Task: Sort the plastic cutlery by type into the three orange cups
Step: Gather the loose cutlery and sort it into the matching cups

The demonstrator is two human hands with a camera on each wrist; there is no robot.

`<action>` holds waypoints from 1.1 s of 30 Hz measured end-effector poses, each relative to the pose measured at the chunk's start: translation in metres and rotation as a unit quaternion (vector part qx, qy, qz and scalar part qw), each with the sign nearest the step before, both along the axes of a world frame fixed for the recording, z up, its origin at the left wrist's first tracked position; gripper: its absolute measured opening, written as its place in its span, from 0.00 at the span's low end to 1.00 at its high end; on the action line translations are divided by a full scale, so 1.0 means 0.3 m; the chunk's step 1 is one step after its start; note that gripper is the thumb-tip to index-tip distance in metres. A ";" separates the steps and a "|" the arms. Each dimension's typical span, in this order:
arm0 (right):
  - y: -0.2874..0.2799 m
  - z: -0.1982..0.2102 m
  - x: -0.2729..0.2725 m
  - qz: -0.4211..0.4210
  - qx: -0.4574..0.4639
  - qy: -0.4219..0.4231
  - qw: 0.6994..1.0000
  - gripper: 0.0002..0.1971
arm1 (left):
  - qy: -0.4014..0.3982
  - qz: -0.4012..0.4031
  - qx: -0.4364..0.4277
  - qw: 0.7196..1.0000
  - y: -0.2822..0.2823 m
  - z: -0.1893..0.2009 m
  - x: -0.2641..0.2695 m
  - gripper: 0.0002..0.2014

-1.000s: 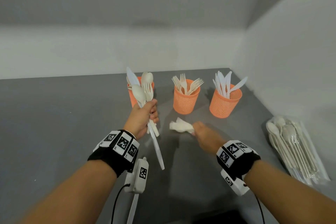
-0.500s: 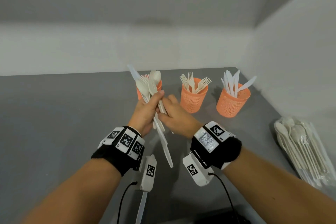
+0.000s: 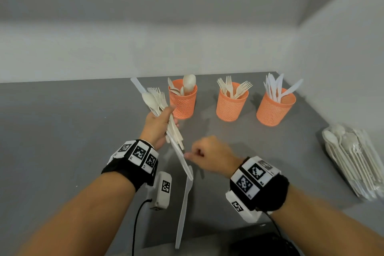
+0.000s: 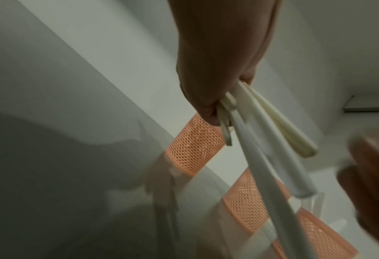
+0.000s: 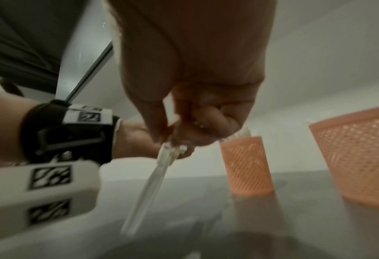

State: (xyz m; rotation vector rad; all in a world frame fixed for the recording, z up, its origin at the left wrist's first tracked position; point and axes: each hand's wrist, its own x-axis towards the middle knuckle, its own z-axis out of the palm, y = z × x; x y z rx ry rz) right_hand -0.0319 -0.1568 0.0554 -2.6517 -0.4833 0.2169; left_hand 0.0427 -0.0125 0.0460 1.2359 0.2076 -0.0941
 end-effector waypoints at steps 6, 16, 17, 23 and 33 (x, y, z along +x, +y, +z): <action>0.106 -0.118 -0.138 0.058 -0.218 0.111 0.968 0.29 | -0.034 -0.055 0.025 0.998 0.011 0.006 -0.028 0.07; -0.054 -0.161 -0.081 -0.076 -0.253 0.102 0.959 0.15 | -0.028 -0.080 -0.022 0.996 -0.028 0.049 -0.051 0.06; -0.073 -0.170 -0.071 -0.094 -0.247 0.107 0.958 0.15 | -0.027 -0.085 -0.029 0.996 -0.034 0.053 -0.055 0.06; -0.173 -0.121 -0.032 -0.179 -0.072 0.146 0.970 0.12 | -0.026 -0.086 -0.073 0.993 -0.059 0.071 -0.064 0.03; -0.101 0.011 -0.022 -0.100 0.336 0.091 0.932 0.28 | -0.025 -0.068 -0.176 0.982 -0.158 0.074 -0.055 0.07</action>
